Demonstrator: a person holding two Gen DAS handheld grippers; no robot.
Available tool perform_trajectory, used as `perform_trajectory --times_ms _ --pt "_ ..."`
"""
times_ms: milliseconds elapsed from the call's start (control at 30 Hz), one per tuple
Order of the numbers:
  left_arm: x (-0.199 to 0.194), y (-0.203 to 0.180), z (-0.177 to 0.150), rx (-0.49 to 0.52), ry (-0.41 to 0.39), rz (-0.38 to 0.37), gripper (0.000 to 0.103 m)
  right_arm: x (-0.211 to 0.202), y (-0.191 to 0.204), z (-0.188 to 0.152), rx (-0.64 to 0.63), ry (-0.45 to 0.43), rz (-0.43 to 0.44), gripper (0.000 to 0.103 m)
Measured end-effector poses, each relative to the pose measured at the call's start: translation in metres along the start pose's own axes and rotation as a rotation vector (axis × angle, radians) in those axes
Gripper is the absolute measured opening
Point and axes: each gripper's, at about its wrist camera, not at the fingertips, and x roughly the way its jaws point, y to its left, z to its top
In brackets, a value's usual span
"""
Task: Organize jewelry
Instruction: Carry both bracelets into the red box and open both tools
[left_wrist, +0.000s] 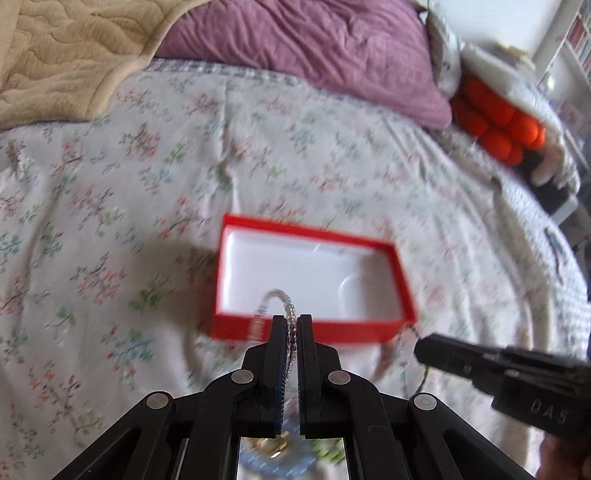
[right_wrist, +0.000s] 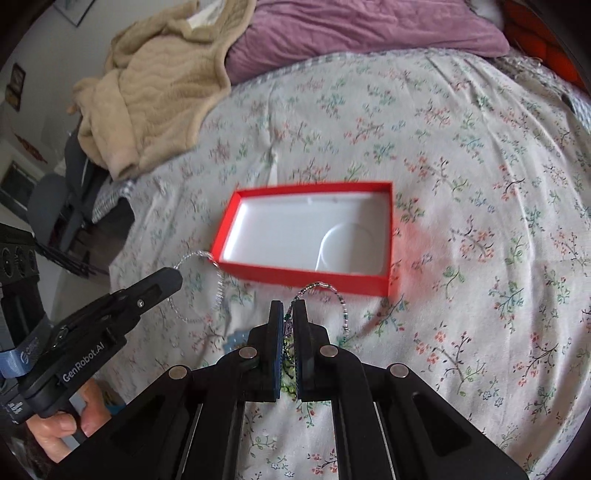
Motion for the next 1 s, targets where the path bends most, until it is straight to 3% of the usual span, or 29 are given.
perform_trajectory --times_ms 333,733,1000 --pt "0.034 -0.011 0.025 -0.088 -0.051 -0.112 0.000 -0.023 -0.019 0.010 0.044 -0.076 0.017 0.005" --pt "0.078 0.025 0.021 -0.125 -0.006 0.092 0.000 -0.014 -0.026 0.032 0.058 -0.124 -0.006 0.005" --pt "0.082 0.025 0.021 -0.077 -0.001 0.148 0.000 0.017 -0.006 0.049 -0.010 -0.123 0.013 0.005"
